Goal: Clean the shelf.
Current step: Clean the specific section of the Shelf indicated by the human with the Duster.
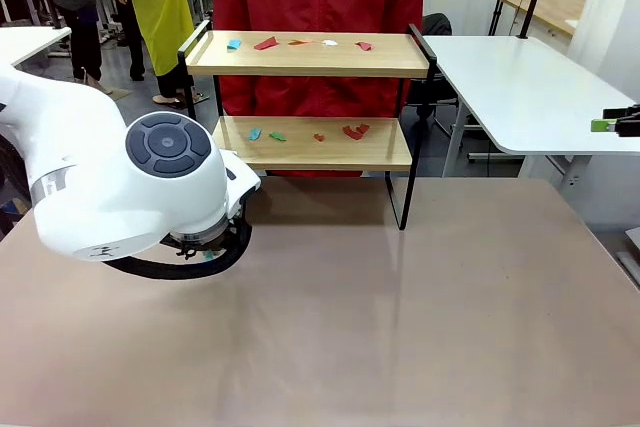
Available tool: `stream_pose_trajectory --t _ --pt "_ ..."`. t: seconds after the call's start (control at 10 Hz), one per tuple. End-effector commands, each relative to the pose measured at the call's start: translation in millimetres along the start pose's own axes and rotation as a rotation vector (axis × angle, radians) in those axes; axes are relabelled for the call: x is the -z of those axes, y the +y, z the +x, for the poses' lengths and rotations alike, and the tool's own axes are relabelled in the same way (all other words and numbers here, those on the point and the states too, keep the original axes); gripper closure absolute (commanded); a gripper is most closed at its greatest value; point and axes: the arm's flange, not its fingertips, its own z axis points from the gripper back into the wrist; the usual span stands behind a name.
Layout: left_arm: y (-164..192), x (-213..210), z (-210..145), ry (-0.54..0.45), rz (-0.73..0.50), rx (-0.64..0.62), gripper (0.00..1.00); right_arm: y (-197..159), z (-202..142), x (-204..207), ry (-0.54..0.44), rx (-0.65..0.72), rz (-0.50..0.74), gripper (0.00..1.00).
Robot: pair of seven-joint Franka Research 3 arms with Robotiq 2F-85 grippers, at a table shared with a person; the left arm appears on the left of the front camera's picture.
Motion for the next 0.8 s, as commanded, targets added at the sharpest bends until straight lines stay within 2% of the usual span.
stream_pose_trajectory --t 0.0,0.5,0.7 --pt "13 -10 -2 0.019 -0.146 0.081 0.87 2 1 0 0.002 -0.003 0.001 0.00" --pt "65 -29 5 0.055 -0.328 0.331 0.87 2 1 0 0.002 -0.003 0.001 0.00" --pt "88 -40 9 0.079 -0.443 0.415 0.87 2 1 0 0.002 -0.003 0.001 0.00"
